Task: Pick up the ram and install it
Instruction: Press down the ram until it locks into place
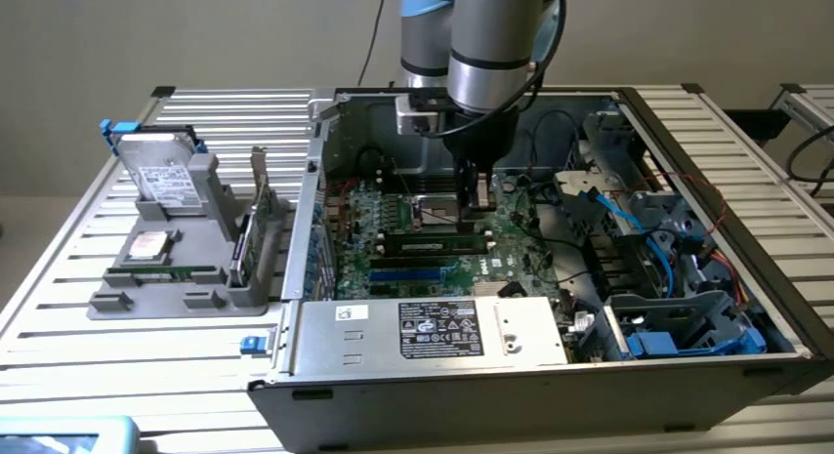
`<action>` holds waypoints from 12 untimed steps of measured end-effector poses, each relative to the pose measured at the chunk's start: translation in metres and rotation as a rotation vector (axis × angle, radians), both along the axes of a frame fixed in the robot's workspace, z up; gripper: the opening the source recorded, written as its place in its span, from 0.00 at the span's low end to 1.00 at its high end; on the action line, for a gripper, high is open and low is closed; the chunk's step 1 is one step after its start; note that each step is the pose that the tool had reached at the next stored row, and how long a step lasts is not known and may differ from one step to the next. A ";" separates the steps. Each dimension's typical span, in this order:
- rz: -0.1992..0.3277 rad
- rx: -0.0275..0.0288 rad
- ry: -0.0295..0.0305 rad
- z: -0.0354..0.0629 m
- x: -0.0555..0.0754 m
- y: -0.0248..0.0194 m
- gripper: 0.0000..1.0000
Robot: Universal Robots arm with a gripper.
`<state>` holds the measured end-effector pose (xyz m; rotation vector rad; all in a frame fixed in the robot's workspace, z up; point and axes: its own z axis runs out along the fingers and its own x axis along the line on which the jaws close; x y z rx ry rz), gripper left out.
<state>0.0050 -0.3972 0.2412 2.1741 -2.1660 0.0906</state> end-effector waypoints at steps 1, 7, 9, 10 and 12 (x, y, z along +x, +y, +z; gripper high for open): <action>-0.005 -0.0016 -0.0019 -0.0004 0.000 0.0000 0.11; -0.029 -0.0056 -0.0096 -0.0040 0.000 0.0001 0.11; -0.030 -0.0066 -0.0098 -0.0049 0.000 0.0001 0.11; -0.030 -0.0070 -0.0100 -0.0054 0.000 0.0002 0.11; -0.030 -0.0072 -0.0107 -0.0064 0.000 0.0008 0.11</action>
